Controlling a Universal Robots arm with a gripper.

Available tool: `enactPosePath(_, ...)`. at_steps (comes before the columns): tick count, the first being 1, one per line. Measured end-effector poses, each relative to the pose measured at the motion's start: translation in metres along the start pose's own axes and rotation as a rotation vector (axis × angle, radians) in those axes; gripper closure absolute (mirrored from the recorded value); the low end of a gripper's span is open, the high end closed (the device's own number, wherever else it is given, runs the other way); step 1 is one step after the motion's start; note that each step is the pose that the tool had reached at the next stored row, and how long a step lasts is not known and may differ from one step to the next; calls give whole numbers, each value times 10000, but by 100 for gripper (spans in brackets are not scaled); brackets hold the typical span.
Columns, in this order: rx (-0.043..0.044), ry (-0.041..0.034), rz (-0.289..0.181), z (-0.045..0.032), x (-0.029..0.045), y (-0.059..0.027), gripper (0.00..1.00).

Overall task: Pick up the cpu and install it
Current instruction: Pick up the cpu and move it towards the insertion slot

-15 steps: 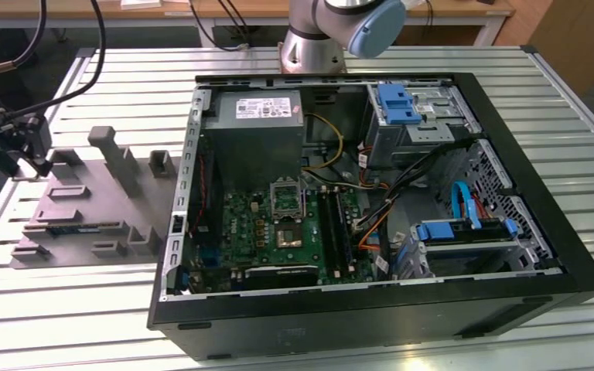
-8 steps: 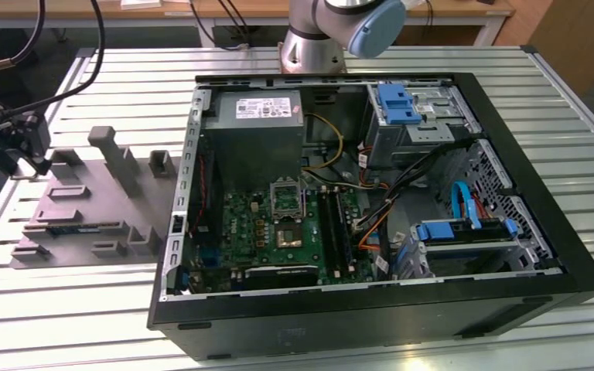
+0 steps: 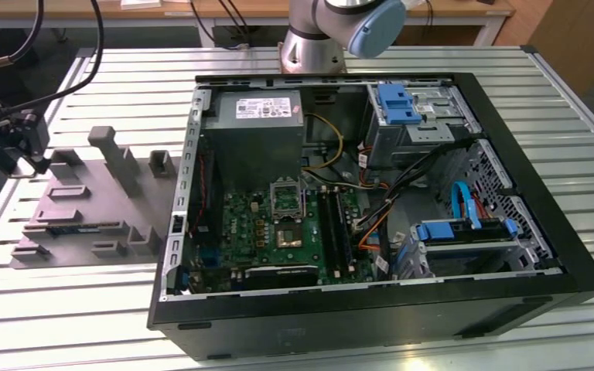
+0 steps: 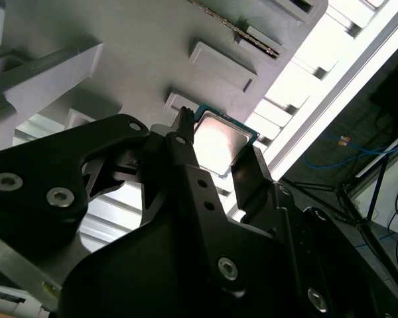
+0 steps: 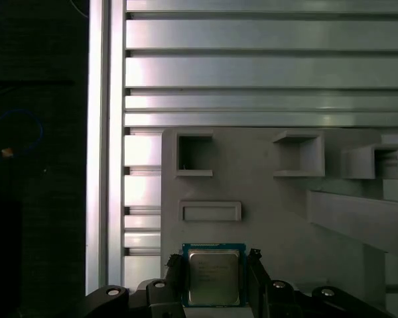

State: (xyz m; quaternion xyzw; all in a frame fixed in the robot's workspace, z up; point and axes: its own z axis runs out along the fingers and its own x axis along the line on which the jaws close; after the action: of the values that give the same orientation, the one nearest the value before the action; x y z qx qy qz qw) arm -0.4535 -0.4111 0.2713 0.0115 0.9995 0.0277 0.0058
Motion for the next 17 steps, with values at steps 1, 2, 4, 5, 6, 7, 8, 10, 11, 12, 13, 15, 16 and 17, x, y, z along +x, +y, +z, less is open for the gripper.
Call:
enactPosePath(1, -1, -1, 0, -2, 0, 0, 53)
enactPosePath(2, 0, -1, 0, -5, 0, 0, 53)
enactPosePath(4, 0, 0, 0, -11, 0, 1, 53)
enactPosePath(5, 0, 0, 0, -13, 0, 1, 53)
enactPosePath(6, 0, 0, 0, -15, 0, 1, 53)
enactPosePath(7, 1, 0, 0, -18, 0, 1, 53)
enactPosePath(8, 0, 0, 0, -20, 0, 1, 53)
enactPosePath(10, 0, 0, 0, -24, 0, 1, 53)
enactPosePath(11, 0, 1, 0, -27, 0, 1, 53)
enactPosePath(12, 0, 0, 0, -28, 0, 2, 53)
enactPosePath(13, 0, 0, 0, -30, 0, 2, 53)
enactPosePath(15, 0, 1, 0, -34, 0, 2, 53)
enactPosePath(16, 0, 0, 0, -36, 0, 2, 53)
enactPosePath(17, 0, 1, 0, -38, 0, 2, 53)
